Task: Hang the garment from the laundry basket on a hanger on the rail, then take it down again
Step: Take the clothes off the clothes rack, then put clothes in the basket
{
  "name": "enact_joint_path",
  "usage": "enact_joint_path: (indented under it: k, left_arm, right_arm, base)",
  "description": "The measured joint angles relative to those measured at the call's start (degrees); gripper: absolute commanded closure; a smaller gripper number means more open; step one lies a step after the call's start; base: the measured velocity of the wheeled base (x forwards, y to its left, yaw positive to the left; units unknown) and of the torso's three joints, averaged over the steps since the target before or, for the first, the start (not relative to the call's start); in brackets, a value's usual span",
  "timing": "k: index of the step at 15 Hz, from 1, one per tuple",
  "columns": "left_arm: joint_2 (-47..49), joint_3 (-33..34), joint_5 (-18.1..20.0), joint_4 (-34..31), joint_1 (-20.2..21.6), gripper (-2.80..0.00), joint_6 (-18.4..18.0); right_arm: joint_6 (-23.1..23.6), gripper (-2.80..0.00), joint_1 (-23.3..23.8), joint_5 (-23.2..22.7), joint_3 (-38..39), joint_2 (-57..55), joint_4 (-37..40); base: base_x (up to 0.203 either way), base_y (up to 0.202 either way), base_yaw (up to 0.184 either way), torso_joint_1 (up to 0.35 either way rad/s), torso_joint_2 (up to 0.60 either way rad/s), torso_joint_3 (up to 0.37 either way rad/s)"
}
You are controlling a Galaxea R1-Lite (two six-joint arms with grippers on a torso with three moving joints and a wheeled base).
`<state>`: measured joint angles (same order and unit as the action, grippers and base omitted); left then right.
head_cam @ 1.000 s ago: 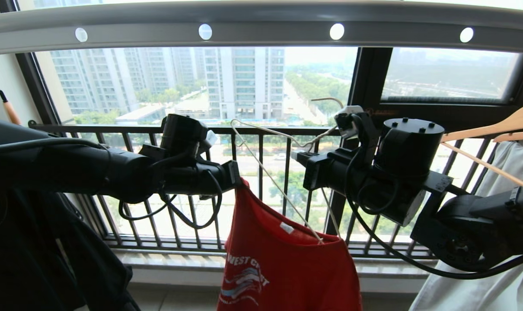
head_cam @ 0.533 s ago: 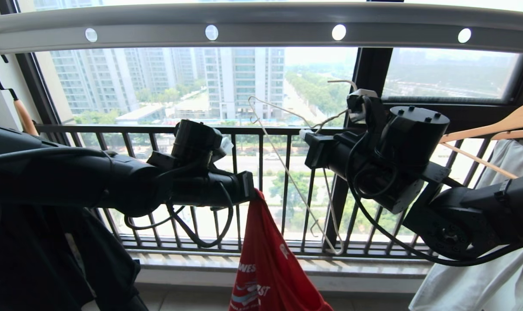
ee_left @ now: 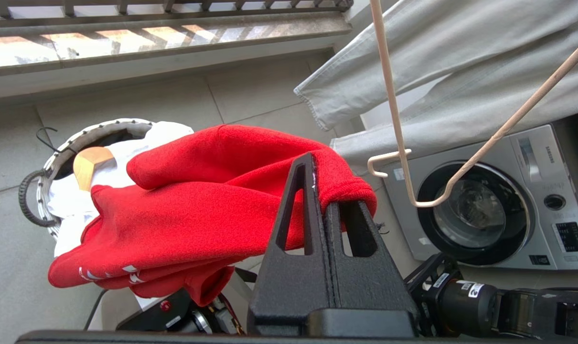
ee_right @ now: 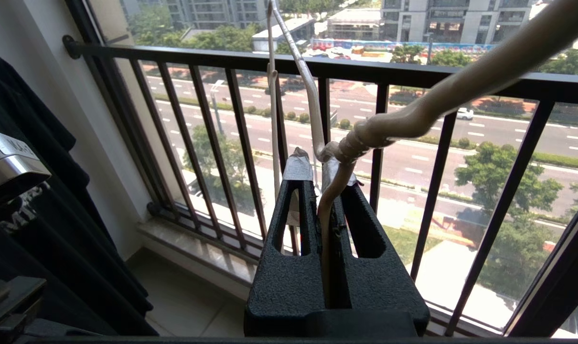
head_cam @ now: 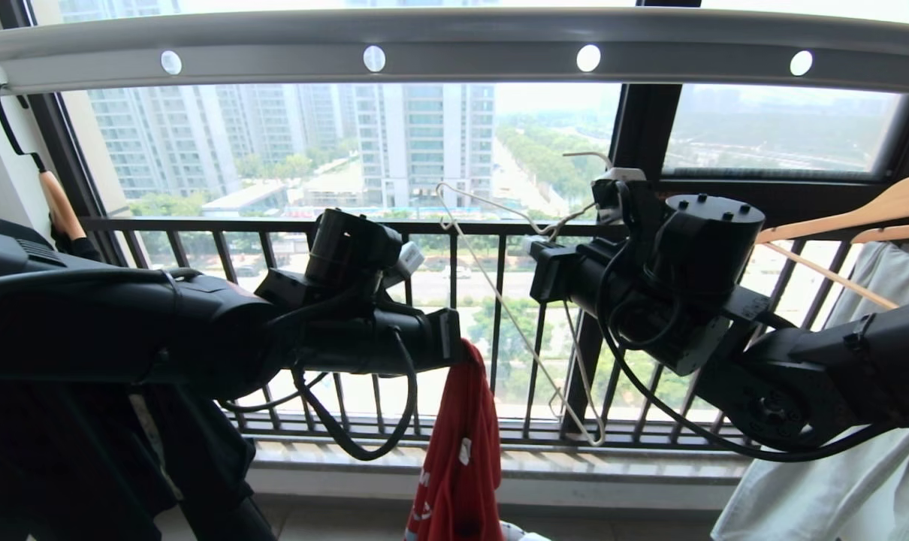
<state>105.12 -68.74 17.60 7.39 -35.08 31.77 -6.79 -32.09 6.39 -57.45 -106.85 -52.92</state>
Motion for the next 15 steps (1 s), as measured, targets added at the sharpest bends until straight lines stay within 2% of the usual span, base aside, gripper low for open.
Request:
enact_joint_path:
  k: [3,6,8,10,13,15]
  left_arm:
    - [0.20,0.09,-0.74,0.05,-0.02,0.00,-1.03]
    - [1.55,0.11,-4.96,0.32,0.05,0.00,-3.03]
    - [2.75,0.04,-6.14,0.63,-0.05,0.00,-3.68]
    - [3.57,-0.42,-9.04,0.88,-0.02,0.00,-4.05]
    - [5.25,-0.90,-10.47,0.95,0.02,0.00,-6.83]
    - [7.72,-1.46,-13.12,1.26,-0.15,0.00,-7.50]
  right_arm:
    - [4.49,0.00,1.80,-0.17,1.32,0.12,0.46]
    - [6.76,0.00,3.05,-0.68,2.10,-0.50,0.47]
    - [8.48,0.00,4.31,-1.15,2.28,-1.55,0.46]
    - [11.89,0.00,5.76,-1.40,2.88,-2.58,-0.25]
    - [18.23,0.00,7.76,-1.49,4.27,-3.16,-0.88]
    - [21.43,0.00,9.53,-1.49,4.95,-3.27,-0.96]
  base:
    - [0.000,0.000,0.000,0.000,0.00,0.000]
    - [0.000,0.000,0.000,0.000,0.00,0.000]
    - [0.000,0.000,0.000,0.000,0.00,0.000]
    - [0.000,0.000,0.000,0.000,0.00,0.000]
    - [0.000,0.000,0.000,0.000,0.00,0.000]
    - [0.000,0.000,0.000,0.000,0.00,0.000]
